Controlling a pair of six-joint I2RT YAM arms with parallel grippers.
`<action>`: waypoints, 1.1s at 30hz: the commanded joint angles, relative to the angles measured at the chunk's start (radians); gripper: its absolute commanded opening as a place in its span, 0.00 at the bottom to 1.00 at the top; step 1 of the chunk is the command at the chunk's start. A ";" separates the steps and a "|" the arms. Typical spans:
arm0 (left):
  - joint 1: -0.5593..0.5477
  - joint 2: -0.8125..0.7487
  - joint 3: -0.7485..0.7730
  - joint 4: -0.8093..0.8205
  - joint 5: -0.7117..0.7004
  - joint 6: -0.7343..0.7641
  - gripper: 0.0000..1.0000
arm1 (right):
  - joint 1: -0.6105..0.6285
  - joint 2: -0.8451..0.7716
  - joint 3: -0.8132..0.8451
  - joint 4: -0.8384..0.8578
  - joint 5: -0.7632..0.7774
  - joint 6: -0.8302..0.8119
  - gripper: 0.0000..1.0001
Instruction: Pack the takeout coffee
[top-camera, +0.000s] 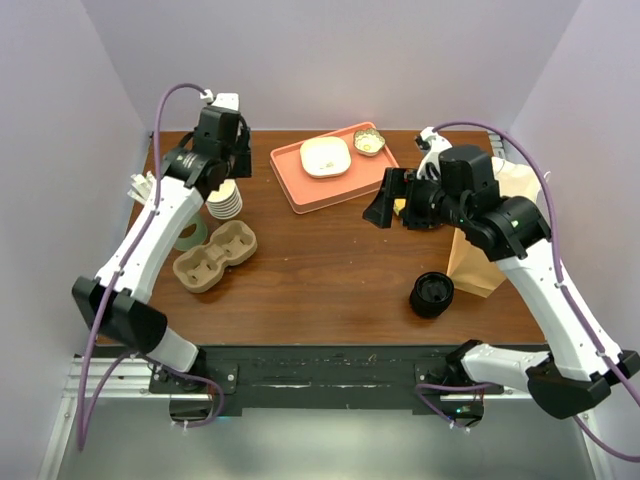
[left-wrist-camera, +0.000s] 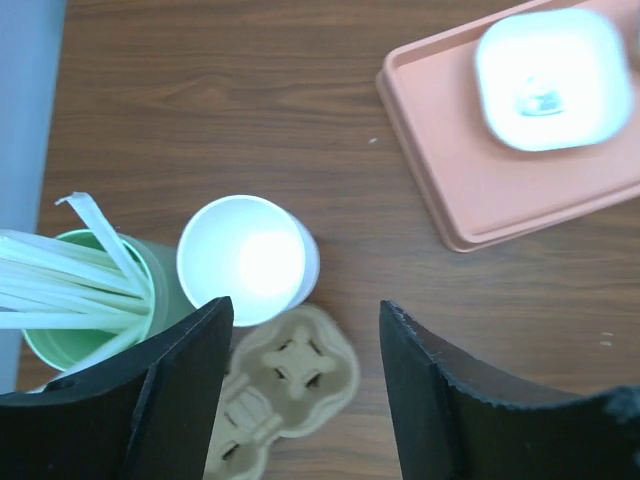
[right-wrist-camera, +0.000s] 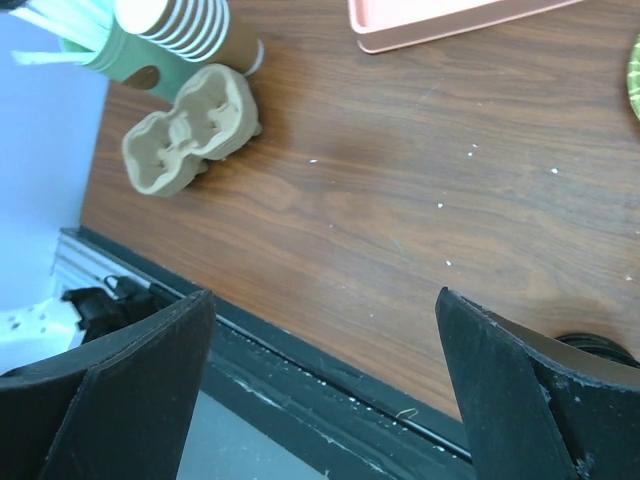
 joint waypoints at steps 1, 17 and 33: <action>0.018 0.057 0.057 -0.021 -0.012 0.077 0.61 | -0.001 -0.060 -0.009 0.063 -0.083 -0.010 0.93; 0.095 0.196 -0.029 0.071 0.011 0.152 0.43 | -0.001 -0.096 -0.034 0.089 -0.111 -0.021 0.86; 0.095 0.239 -0.077 0.093 0.057 0.156 0.25 | 0.000 -0.086 -0.046 0.104 -0.111 -0.014 0.86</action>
